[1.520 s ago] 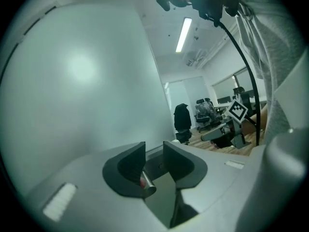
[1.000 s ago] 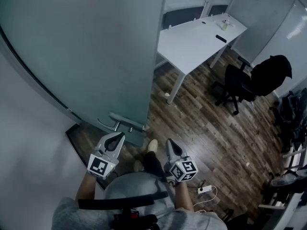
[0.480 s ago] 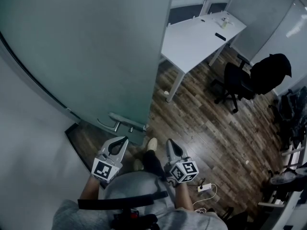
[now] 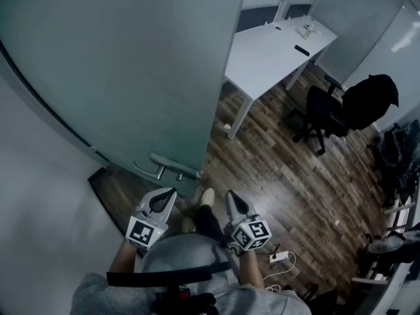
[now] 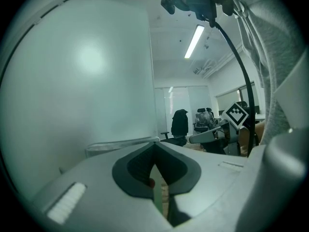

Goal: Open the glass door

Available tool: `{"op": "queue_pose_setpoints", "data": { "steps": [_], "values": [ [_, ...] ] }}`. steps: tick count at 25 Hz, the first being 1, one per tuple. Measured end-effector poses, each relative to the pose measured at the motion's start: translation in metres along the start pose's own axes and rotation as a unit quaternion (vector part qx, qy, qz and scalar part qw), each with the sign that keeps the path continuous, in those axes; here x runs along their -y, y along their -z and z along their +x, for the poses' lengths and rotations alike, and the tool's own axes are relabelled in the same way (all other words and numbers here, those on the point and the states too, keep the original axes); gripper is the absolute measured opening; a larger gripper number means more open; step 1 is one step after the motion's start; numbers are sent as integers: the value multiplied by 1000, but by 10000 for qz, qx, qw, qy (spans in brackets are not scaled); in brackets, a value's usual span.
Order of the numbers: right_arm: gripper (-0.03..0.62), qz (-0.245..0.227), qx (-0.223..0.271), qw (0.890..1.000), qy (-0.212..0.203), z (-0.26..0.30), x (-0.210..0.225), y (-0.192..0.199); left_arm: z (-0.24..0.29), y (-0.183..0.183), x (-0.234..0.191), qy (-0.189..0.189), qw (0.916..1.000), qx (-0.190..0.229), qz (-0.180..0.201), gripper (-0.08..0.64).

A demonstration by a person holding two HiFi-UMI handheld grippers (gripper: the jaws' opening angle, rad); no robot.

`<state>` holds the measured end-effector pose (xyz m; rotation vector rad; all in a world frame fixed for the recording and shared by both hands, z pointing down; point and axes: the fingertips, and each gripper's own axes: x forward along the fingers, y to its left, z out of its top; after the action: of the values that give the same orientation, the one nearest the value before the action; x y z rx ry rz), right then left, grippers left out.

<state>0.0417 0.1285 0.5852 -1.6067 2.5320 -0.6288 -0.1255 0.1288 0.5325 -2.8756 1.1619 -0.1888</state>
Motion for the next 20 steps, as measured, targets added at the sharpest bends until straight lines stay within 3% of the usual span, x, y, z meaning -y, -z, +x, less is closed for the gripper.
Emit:
{"op": "queue_pose_setpoints", "data": {
  "steps": [20],
  "values": [
    [1,-129,-5,9999,-101,4,-7,-3,-1,5,1,-26,10000,-9,57,3]
  ]
}}
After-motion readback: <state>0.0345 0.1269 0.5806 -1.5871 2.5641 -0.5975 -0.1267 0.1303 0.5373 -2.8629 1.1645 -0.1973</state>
